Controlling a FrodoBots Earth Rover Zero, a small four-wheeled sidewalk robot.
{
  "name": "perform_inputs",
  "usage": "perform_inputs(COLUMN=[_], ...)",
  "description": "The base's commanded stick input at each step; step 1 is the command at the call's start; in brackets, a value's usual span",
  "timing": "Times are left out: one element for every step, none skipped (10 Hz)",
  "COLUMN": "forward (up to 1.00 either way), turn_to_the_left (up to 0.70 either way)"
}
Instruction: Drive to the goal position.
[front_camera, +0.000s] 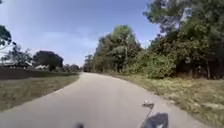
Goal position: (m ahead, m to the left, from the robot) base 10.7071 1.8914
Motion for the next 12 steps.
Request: perform_inputs(forward=[1.00,1.00,1.00,1.00,1.00,1.00,1.00,1.00,1.00,1.00,1.00,1.00], turn_to_the_left=[0.03,0.03,0.03,0.03,0.03,0.02,0.02,0.03,0.03,0.03,0.03,0.03])
